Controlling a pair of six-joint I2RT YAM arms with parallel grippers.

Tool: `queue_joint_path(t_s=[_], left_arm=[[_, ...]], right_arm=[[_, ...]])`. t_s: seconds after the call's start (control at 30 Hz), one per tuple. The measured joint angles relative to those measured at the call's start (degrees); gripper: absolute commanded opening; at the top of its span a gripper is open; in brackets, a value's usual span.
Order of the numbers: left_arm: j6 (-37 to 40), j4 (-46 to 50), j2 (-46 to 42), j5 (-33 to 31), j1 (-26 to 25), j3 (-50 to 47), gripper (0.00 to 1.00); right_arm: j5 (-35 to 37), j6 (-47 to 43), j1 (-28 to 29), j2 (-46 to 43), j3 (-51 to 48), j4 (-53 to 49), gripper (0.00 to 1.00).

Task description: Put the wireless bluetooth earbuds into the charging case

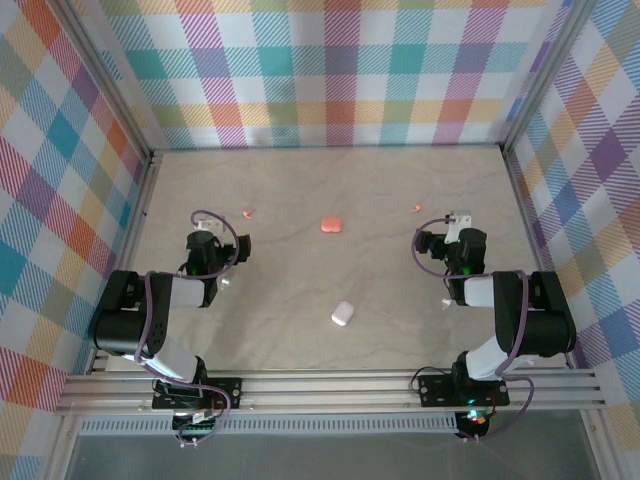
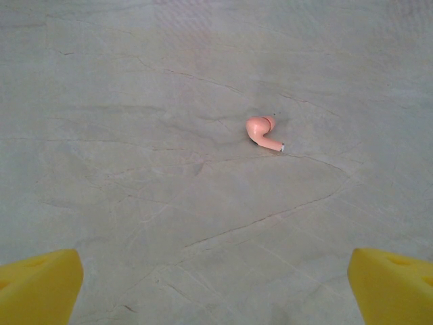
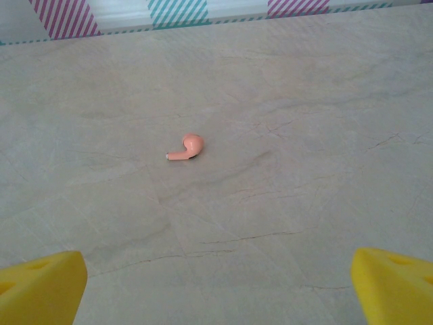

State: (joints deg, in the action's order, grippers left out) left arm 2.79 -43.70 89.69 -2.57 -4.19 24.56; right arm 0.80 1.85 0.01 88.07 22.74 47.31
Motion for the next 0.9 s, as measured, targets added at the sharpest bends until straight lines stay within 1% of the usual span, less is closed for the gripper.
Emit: queue_joint_path(t_s=[0.6, 0.63, 0.73, 0.83, 0.9], left_arm=[[-0.2, 0.2, -0.1, 0.0, 0.0, 0.0, 1.0], [-0.2, 1.1, -0.3, 0.0, 0.0, 0.2, 1.0], [-0.2, 8.0, -2.8, 0.3, 0.0, 2.6, 1.0], [-1.2, 14.7, -7.5, 0.5, 0.0, 5.8, 0.98], [-2.7, 18.4, -10.9, 0.6, 0.0, 7.7, 0.94]], right_arm=[[0.0, 0.0, 0.0, 0.0, 0.0, 0.0, 1.0], [-0.1, -0.1, 0.0, 0.0, 0.0, 0.0, 1.0], [-1.8, -1.0, 0.0, -0.5, 0.2, -1.6, 1.0], [-3.3, -1.5, 0.0, -3.6, 2.1, -8.2, 1.0], [-3.8, -1.5, 0.0, -5.6, 5.1, -13.0, 1.0]])
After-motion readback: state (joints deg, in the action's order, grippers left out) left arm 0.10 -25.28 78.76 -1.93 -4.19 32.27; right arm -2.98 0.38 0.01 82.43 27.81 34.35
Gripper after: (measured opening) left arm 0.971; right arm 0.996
